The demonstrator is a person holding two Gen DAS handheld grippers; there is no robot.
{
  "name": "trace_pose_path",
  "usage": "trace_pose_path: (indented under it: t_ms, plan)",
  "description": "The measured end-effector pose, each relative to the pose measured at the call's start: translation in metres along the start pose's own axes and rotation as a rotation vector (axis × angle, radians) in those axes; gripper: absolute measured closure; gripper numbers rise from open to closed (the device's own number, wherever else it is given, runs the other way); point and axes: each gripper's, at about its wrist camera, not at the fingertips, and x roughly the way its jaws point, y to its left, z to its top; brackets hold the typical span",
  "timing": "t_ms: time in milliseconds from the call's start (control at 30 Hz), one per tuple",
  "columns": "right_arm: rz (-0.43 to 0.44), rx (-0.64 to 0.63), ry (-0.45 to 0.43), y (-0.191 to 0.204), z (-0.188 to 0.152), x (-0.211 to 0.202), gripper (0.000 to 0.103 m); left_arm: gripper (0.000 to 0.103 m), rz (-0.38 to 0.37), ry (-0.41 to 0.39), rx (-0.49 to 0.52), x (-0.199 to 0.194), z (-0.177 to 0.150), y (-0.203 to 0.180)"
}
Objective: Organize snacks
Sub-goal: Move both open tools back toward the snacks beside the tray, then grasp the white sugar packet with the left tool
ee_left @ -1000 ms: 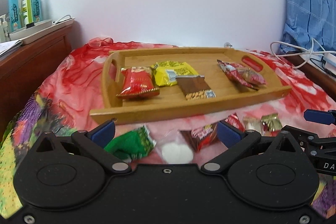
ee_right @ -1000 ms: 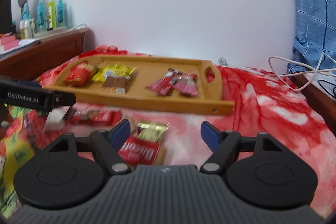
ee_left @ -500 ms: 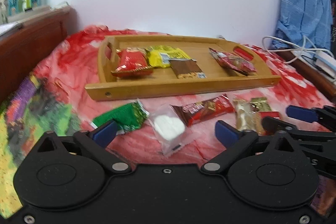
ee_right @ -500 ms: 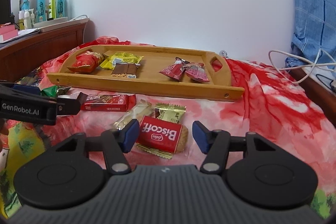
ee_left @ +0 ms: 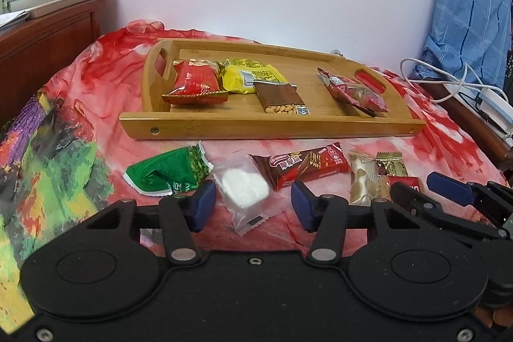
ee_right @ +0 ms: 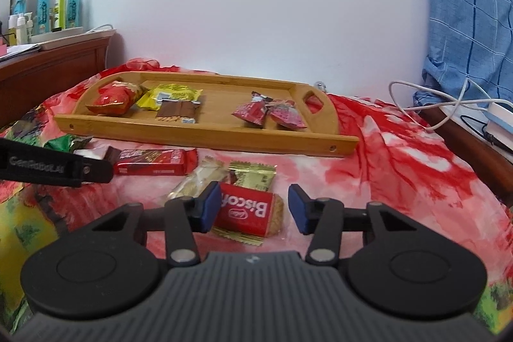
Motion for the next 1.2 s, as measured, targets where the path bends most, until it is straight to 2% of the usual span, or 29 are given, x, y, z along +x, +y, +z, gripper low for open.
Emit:
trace_pose_path:
  t_ms: [100, 167, 233, 367, 433, 500, 567, 600, 800, 867, 933, 1000, 1100, 1200]
  plan:
    - [0.0, -0.013, -0.006, 0.004, -0.001, 0.0, 0.047, 0.052, 0.017, -0.005, 0.0, 0.001, -0.001, -0.002]
    - [-0.012, -0.011, -0.012, 0.005, -0.002, 0.001, 0.037, 0.049, 0.02, -0.001, -0.007, 0.004, 0.0, -0.003]
    - [-0.033, -0.001, -0.017, 0.004, -0.003, 0.001, 0.031, 0.046, 0.024, 0.004, -0.019, 0.008, 0.002, -0.003]
    - [-0.037, 0.012, -0.024, 0.002, -0.005, 0.002, 0.028, 0.043, 0.028, 0.003, -0.031, 0.012, 0.005, -0.005]
    - [-0.03, 0.012, -0.026, 0.002, -0.006, 0.001, 0.028, 0.045, 0.018, -0.001, -0.032, 0.012, 0.005, -0.005]
    - [-0.019, 0.016, -0.029, 0.002, -0.006, 0.0, 0.028, 0.055, 0.008, -0.005, -0.023, 0.01, 0.004, -0.006]
    - [0.008, 0.02, -0.023, 0.003, -0.006, 0.0, 0.028, 0.06, 0.0, -0.013, -0.003, 0.006, 0.002, -0.008]
    - [0.021, 0.022, -0.022, 0.004, -0.006, 0.0, 0.028, 0.068, -0.003, -0.017, 0.008, 0.003, 0.001, -0.009]
    - [0.03, -0.003, -0.013, 0.011, -0.008, -0.001, 0.028, 0.069, -0.004, -0.024, 0.071, -0.011, -0.008, -0.012]
    - [0.03, 0.023, -0.011, 0.009, -0.008, -0.003, 0.031, 0.069, 0.012, -0.037, 0.085, -0.014, -0.012, -0.013]
    - [0.021, 0.041, -0.013, 0.007, -0.008, -0.005, 0.033, 0.06, 0.029, -0.061, 0.099, -0.016, -0.015, -0.014]
    - [0.013, 0.045, -0.014, 0.006, -0.009, -0.005, 0.034, 0.036, 0.041, -0.067, 0.104, -0.015, -0.015, -0.013]
    - [0.008, 0.052, -0.011, 0.004, -0.009, -0.003, 0.033, 0.032, 0.064, -0.076, 0.079, -0.013, -0.014, -0.011]
    - [0.01, 0.052, -0.01, 0.005, -0.009, -0.002, 0.033, 0.031, 0.094, -0.033, 0.062, -0.004, -0.012, -0.01]
